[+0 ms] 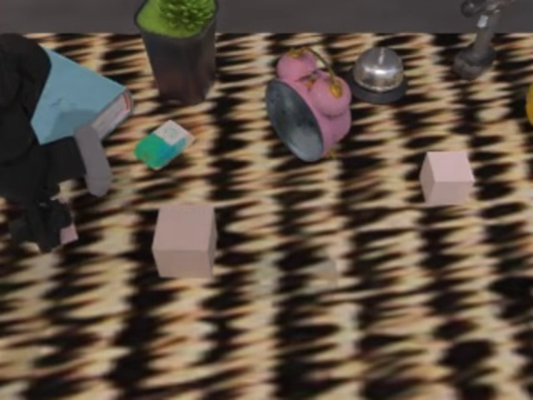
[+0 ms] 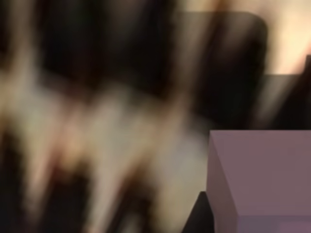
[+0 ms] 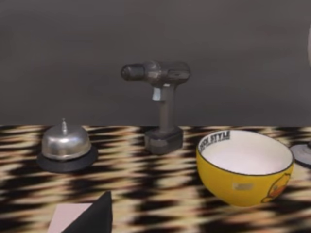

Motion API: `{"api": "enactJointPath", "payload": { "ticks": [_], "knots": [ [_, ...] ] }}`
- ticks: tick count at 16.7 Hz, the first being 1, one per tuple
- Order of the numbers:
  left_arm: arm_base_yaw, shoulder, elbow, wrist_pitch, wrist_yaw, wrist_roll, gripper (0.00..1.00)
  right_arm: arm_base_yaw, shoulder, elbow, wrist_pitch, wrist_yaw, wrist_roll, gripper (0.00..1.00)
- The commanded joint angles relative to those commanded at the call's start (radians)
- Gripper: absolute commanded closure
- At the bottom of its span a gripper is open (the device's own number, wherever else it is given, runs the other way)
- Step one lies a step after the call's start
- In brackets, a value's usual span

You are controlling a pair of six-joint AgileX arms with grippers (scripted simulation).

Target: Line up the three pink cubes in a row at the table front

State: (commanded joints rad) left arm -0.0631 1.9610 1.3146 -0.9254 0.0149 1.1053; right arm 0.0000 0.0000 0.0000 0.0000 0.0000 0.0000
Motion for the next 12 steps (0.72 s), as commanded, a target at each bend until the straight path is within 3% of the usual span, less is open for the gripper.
{"api": "enactJointPath", "payload": {
  "ticks": [4,9,12],
  "knots": [
    [0.005,-0.051,0.064,-0.109,0.000,0.000,1.00,0.000,0.000,0.000,0.000,0.000,0.000,0.00],
    [-0.002,-0.049,0.067,-0.111,-0.001,0.000,1.00,0.000,0.000,0.000,0.000,0.000,0.000,0.00],
    [-0.068,-0.018,0.115,-0.132,-0.001,-0.037,1.00,0.000,0.000,0.000,0.000,0.000,0.000,0.00]
  ]
}}
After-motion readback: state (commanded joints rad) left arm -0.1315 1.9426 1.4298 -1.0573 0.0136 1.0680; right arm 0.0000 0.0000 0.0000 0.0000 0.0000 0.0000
